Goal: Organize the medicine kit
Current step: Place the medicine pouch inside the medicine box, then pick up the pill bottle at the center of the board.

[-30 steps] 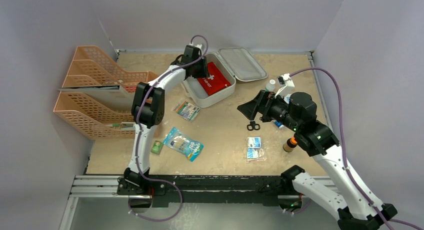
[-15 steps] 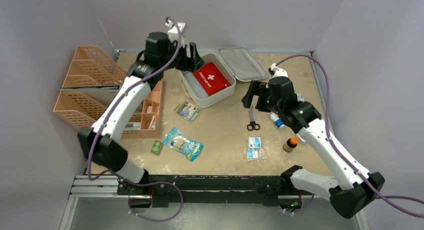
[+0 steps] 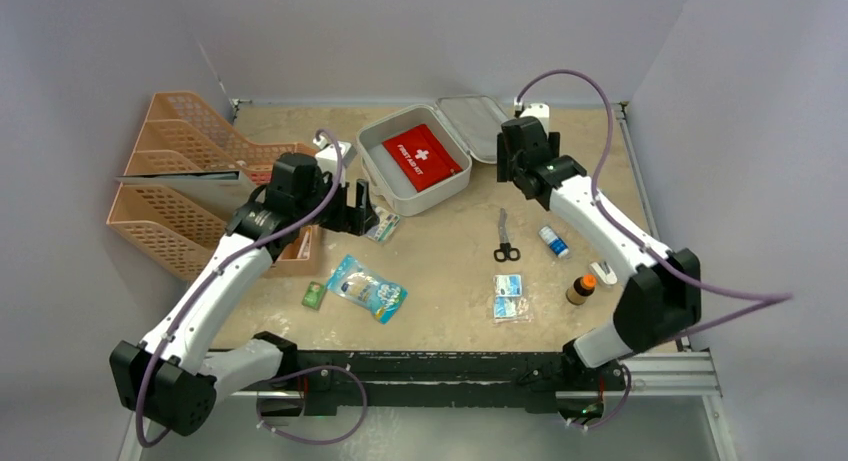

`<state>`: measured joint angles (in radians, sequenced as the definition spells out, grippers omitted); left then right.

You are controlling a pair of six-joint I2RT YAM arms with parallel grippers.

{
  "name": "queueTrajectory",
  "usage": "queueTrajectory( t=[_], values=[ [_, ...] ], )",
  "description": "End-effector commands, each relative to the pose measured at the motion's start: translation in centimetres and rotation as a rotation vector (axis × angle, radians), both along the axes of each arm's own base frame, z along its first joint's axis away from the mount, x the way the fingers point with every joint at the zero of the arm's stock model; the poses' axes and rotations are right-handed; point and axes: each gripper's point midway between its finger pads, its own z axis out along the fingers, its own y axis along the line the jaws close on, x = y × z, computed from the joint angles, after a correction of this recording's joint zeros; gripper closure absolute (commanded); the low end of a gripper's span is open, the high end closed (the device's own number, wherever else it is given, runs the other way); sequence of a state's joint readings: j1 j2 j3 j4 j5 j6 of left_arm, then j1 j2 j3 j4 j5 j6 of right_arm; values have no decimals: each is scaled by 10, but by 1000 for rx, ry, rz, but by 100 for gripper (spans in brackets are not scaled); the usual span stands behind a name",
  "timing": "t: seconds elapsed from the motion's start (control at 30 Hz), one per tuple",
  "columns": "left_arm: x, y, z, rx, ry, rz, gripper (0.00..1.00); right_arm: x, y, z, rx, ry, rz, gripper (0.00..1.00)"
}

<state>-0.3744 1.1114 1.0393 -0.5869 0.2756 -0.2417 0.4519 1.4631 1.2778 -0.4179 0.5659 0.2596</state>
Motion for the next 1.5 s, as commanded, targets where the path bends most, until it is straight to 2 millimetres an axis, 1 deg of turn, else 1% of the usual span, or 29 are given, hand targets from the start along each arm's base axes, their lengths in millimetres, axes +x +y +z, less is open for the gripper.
queueTrajectory(
  t=[0.0, 0.1, 0.2, 0.33, 0.43, 0.63, 0.73, 0.9, 1.0, 1.1, 1.23, 1.27, 1.33, 1.37, 1.43, 1.47],
  values=[
    [-5, 15, 6, 45, -84, 27, 20, 43, -20, 11, -22, -45, -52, 26],
    [-10, 14, 10, 18, -136, 9, 19, 57, -33, -9, -4, 30, -70, 28],
    [-12, 14, 14, 19, -154, 0, 20, 67, -45, -26, 14, 101, -88, 29],
    [-12, 14, 12, 30, -140, -6, 20, 75, -60, -40, 16, 141, -119, 28],
    [-13, 14, 12, 27, -138, -12, 20, 79, -62, -50, 57, 164, -110, 29],
    [-14, 13, 13, 23, -142, -16, 21, 88, -60, -69, 100, 191, -96, 35],
    [-15, 13, 13, 25, -140, -18, 22, 93, -57, -76, 121, 203, -85, 39],
    [-15, 14, 12, 29, -141, -19, 22, 102, -61, -79, 107, 194, -88, 42],
    [-15, 14, 12, 32, -143, -21, 22, 104, -63, -82, 95, 199, -89, 46],
    [-15, 14, 10, 37, -134, -23, 23, 106, -67, -84, 78, 195, -99, 47],
    [-15, 14, 10, 38, -132, -23, 23, 110, -67, -88, 73, 208, -99, 45],
    [-15, 14, 10, 39, -132, -23, 23, 111, -68, -89, 70, 211, -100, 47],
    [-14, 14, 10, 40, -134, -23, 23, 111, -69, -88, 64, 213, -101, 63],
    [-14, 14, 9, 41, -133, -24, 24, 110, -69, -87, 64, 211, -103, 69],
    [-14, 14, 9, 43, -130, -24, 24, 107, -70, -82, 64, 211, -109, 78],
    [-14, 14, 9, 43, -131, -26, 24, 104, -71, -80, 65, 210, -111, 80]
  ],
)
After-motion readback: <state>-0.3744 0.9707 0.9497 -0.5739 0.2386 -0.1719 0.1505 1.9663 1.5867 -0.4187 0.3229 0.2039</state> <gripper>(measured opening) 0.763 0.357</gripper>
